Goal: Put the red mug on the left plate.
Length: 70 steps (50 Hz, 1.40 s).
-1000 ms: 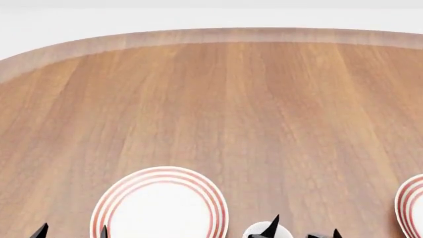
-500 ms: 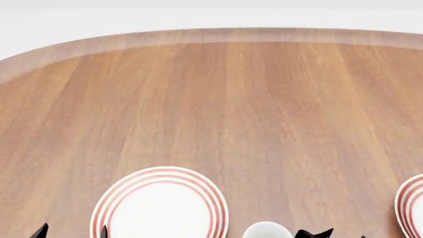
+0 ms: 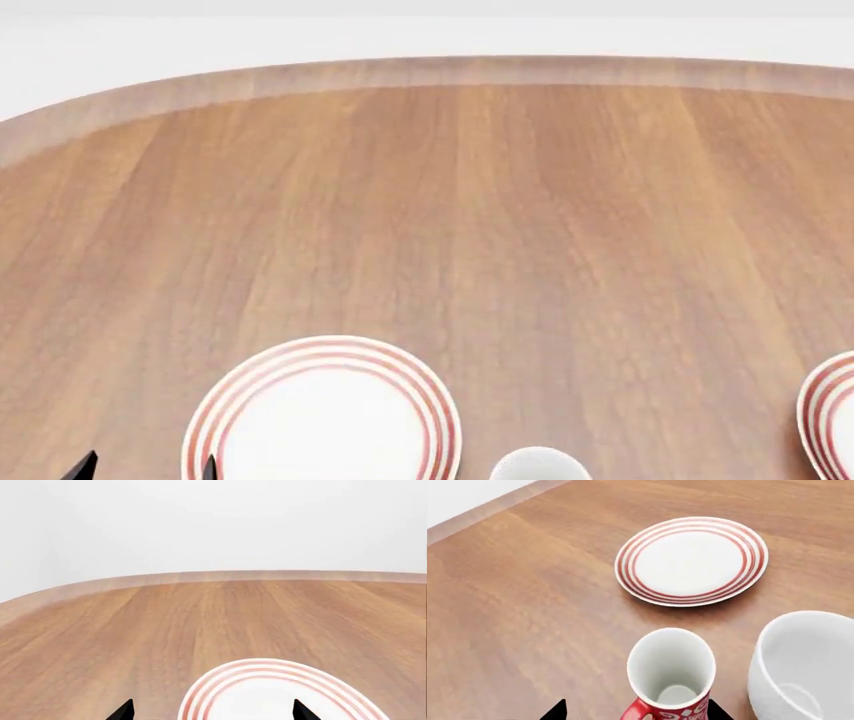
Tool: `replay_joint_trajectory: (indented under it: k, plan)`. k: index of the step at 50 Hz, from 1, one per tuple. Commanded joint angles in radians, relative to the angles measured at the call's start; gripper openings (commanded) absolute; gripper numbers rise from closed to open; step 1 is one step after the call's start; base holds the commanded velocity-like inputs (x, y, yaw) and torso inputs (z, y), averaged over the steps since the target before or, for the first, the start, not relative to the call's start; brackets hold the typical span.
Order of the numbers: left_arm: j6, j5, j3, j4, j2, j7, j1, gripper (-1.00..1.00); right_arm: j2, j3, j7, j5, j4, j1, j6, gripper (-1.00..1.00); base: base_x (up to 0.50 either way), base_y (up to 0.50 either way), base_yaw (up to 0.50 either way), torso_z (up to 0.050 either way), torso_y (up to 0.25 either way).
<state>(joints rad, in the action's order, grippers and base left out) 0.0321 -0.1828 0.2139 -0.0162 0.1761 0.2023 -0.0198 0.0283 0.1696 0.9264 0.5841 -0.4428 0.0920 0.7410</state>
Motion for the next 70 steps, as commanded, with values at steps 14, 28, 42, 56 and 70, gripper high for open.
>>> replay_joint_trajectory:
  k: [14,28,42,56,70]
  plan:
    - [0.007,-0.007,0.018,-0.003,0.010,0.008,-0.001,1.00,-0.006,-0.019,0.095,0.149,0.098,0.015,-0.092,1.00,0.00,0.00,0.00,0.000,0.000]
    - [0.013,-0.009,0.027,-0.006,0.014,0.015,-0.003,1.00,0.001,-0.043,0.180,0.230,0.106,0.032,-0.137,1.00,0.00,0.00,0.00,0.000,0.000]
    - [0.015,-0.013,0.033,-0.003,0.020,0.023,-0.002,1.00,0.007,-0.079,0.219,0.253,0.159,0.094,-0.182,1.00,0.00,0.00,0.00,0.000,0.000]
    - [0.021,-0.017,0.040,-0.007,0.025,0.027,-0.004,1.00,0.004,-0.082,0.232,0.299,0.236,0.138,-0.262,1.00,0.00,0.00,0.00,0.000,0.000]
    - [0.026,-0.018,0.049,-0.004,0.030,0.033,-0.003,1.00,0.005,-0.082,0.245,0.315,0.314,0.157,-0.380,1.00,0.00,0.00,0.00,0.000,0.000]
